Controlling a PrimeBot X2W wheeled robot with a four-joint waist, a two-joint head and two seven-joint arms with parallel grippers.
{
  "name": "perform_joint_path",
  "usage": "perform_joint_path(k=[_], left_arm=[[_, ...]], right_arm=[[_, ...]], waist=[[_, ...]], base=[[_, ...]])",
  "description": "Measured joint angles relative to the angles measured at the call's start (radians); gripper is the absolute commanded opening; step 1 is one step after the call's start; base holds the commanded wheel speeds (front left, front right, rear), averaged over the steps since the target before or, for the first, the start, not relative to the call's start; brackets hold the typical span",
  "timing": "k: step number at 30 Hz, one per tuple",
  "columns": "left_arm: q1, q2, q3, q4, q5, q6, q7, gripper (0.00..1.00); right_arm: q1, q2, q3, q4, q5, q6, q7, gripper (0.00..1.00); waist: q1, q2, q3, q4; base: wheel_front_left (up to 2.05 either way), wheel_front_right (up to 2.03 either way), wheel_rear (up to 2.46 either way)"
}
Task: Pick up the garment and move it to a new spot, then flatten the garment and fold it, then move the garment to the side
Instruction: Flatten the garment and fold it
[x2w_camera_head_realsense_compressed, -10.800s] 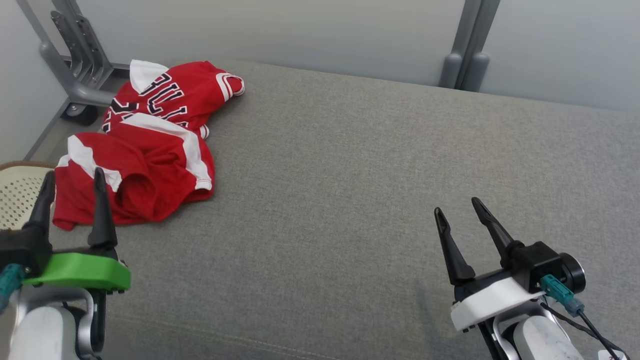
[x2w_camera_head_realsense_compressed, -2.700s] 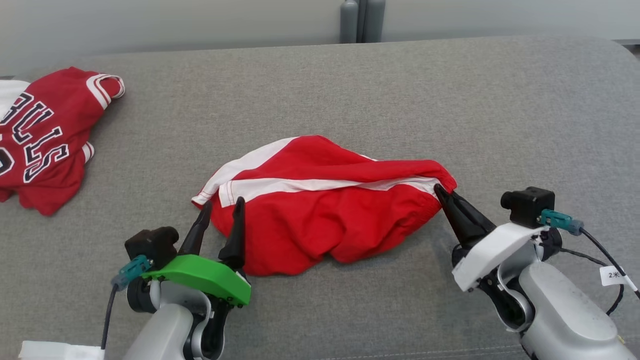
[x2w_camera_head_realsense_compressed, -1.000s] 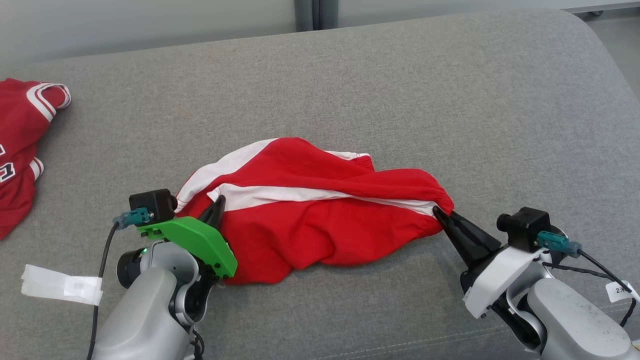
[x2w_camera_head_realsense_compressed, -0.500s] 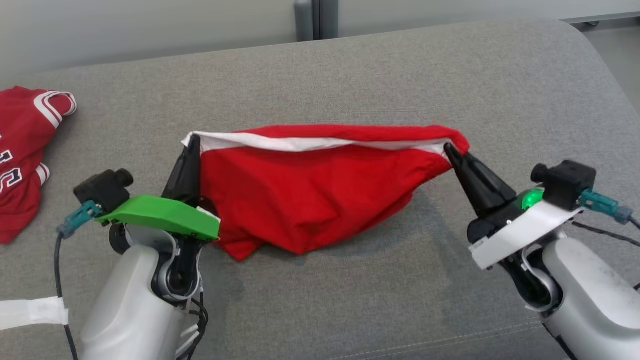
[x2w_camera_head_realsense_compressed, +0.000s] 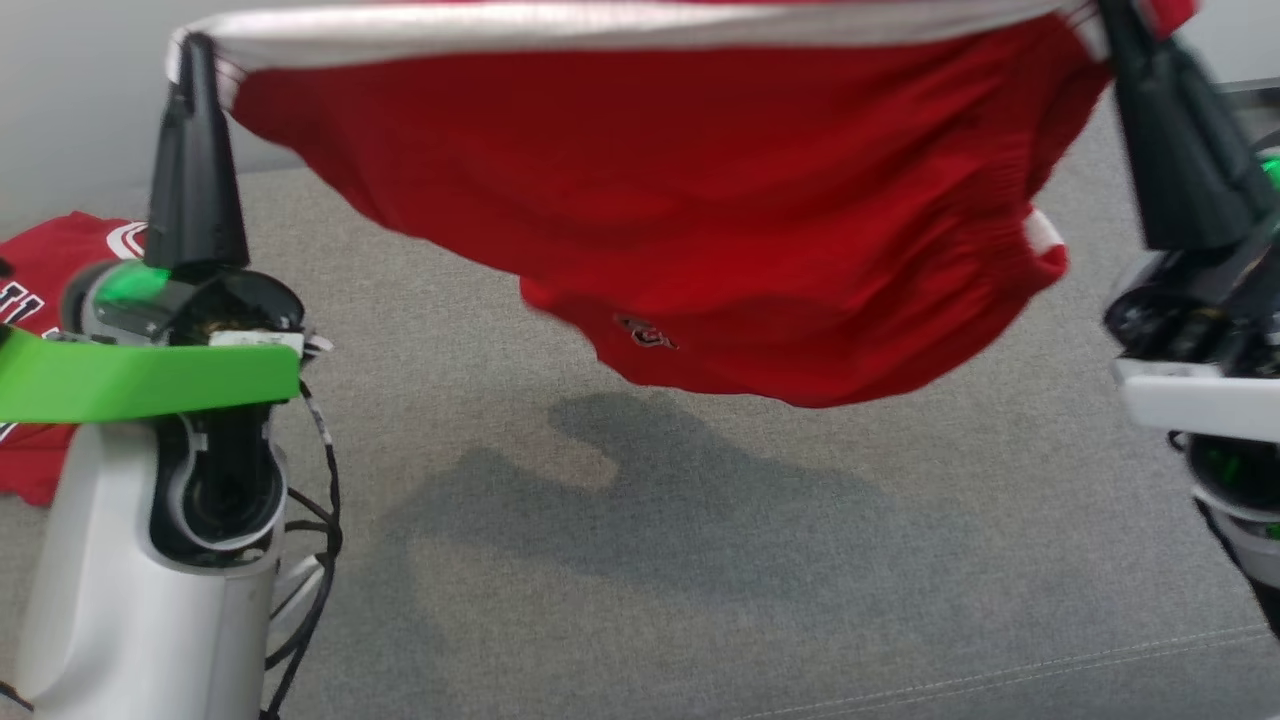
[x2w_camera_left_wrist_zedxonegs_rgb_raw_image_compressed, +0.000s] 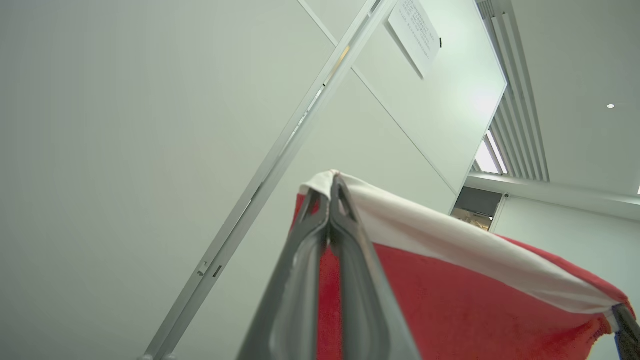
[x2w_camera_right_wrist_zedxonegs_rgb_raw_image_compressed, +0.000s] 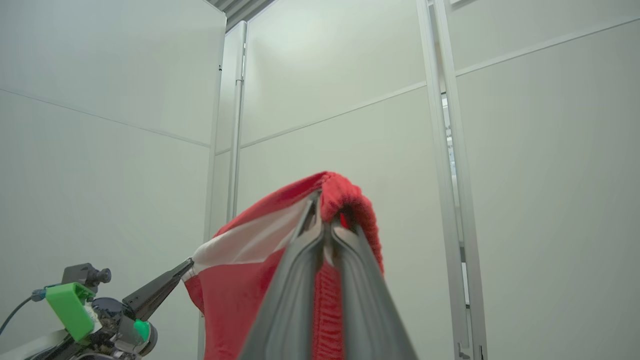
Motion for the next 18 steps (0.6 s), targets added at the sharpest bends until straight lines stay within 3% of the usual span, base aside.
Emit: perform_joint_path(k=[5, 8, 13, 16, 18], left_arm=[[-0.033, 0.037, 0.002, -0.095, 0.015, 0.0, 0.0, 0.0], [-0.033, 0.059, -0.013, -0.081, 0.024, 0.03, 0.037, 0.0], [-0.033, 0.072, -0.017, -0.002, 0.011, 0.097, 0.117, 0.0], [-0.077, 0.068, -0.012, 0.072, -0.006, 0.137, 0.146, 0.0], [-0.168, 0.069, -0.003, 0.101, 0.019, 0.149, 0.143, 0.0]], right_arm=[[-0.017, -0.019, -0.05, -0.05, 0.041, 0.0, -0.001, 0.0], [-0.002, -0.055, -0.007, 0.017, 0.064, 0.0, 0.044, 0.0], [-0.023, -0.04, 0.101, 0.185, 0.127, 0.0, 0.184, 0.0], [-0.149, -0.03, 0.125, 0.291, 0.095, -0.004, 0.255, 0.0], [-0.294, -0.008, 0.083, 0.319, 0.028, -0.035, 0.251, 0.0]], waist=[[0.0, 0.0, 0.008, -0.006], [0.0, 0.0, 0.024, -0.009], [0.0, 0.0, 0.068, -0.011], [0.0, 0.0, 0.102, -0.01], [0.0, 0.0, 0.125, -0.007]], base=[[0.0, 0.0, 0.0], [0.0, 0.0, 0.0], [0.0, 0.0, 0.0], [0.0, 0.0, 0.0], [0.0, 0.0, 0.0]])
